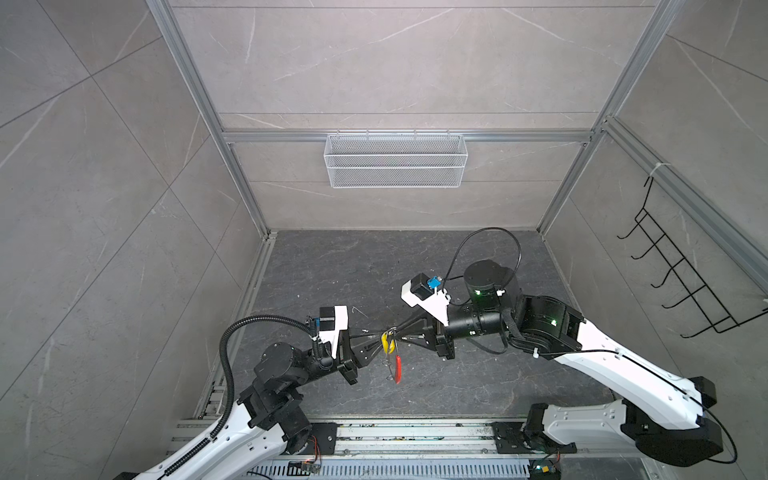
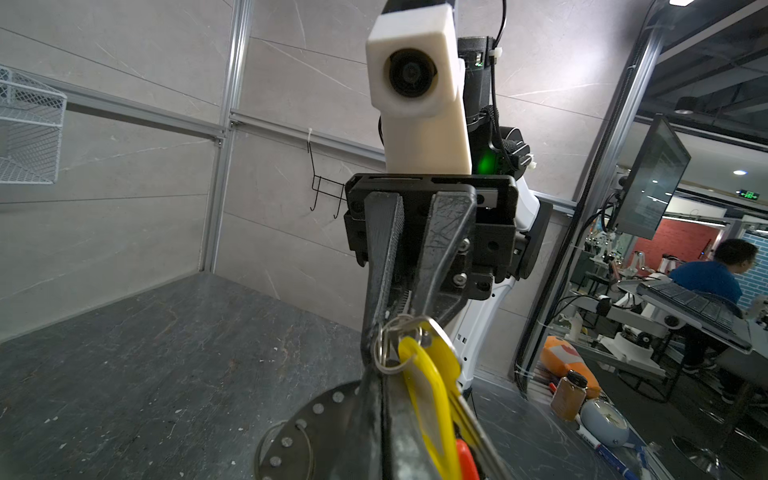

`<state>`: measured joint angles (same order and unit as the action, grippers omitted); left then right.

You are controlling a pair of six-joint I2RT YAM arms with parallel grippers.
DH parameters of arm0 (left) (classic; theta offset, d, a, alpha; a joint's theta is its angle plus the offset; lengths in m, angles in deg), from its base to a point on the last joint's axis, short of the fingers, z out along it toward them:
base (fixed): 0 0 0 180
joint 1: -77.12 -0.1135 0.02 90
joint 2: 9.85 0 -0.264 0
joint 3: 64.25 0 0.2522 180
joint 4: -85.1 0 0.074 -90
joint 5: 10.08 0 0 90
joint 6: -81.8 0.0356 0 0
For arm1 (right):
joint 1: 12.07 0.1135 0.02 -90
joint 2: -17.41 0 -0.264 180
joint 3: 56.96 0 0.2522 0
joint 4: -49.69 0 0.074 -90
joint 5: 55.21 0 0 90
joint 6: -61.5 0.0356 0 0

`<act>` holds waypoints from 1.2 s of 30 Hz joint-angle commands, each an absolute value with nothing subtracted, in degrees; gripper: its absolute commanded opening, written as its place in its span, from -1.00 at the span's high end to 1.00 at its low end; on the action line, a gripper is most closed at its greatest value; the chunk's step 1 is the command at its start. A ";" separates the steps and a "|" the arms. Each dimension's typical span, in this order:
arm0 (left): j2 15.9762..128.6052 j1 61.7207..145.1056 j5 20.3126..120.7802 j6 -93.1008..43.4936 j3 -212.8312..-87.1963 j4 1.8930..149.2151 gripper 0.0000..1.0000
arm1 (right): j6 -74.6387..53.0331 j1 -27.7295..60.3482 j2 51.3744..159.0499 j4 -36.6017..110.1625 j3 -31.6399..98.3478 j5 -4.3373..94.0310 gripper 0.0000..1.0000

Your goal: Remove the keys from the keyring

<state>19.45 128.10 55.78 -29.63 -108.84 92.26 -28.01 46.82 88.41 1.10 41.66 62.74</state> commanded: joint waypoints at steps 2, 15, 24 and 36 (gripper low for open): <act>19.66 128.10 55.57 -28.50 -110.37 95.15 1.00 | -27.71 46.58 89.47 1.64 43.20 64.03 0.80; 18.98 128.10 67.34 -29.16 -114.57 79.29 0.47 | -25.95 46.56 89.47 -7.27 44.39 50.03 1.00; 19.48 128.10 85.16 -29.63 -123.17 57.42 0.06 | -25.01 46.55 93.54 -22.49 50.45 33.22 1.00; 29.42 128.10 55.92 -21.87 -130.84 57.01 -0.01 | -32.87 46.56 90.62 -21.78 49.35 49.43 1.00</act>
